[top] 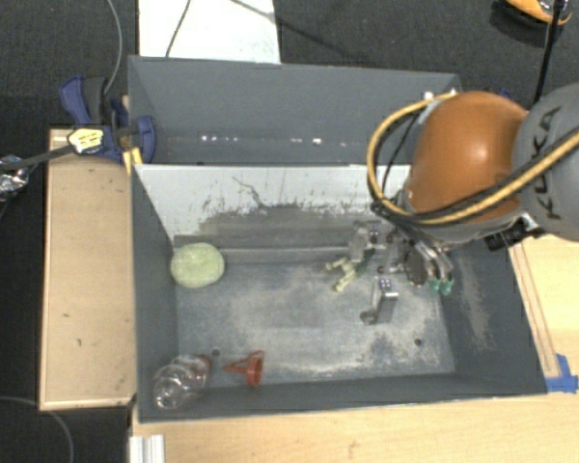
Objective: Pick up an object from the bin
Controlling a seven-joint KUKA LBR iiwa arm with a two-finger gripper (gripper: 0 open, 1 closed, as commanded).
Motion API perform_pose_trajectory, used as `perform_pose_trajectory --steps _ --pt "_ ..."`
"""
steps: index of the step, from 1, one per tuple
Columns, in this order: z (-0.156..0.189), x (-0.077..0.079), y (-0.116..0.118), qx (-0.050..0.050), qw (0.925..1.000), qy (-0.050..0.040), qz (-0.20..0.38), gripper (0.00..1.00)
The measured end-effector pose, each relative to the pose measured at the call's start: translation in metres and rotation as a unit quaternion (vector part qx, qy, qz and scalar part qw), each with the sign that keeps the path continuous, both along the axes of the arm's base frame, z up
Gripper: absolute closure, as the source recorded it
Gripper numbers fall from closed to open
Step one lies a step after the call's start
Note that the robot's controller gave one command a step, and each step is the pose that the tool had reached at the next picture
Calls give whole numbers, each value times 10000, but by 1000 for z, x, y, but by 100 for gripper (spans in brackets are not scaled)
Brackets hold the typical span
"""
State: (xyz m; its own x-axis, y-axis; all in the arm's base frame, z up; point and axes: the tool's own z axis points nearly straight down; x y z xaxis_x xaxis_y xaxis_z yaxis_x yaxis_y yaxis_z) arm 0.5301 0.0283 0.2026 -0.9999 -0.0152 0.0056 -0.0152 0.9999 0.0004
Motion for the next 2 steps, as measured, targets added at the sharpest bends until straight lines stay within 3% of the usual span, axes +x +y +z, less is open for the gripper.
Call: perform_pose_trajectory --steps 1,2 --pt "5 2 0 3 10000 -44 -5 0" --pt "-28 28 -8 3 9995 -59 306 0"
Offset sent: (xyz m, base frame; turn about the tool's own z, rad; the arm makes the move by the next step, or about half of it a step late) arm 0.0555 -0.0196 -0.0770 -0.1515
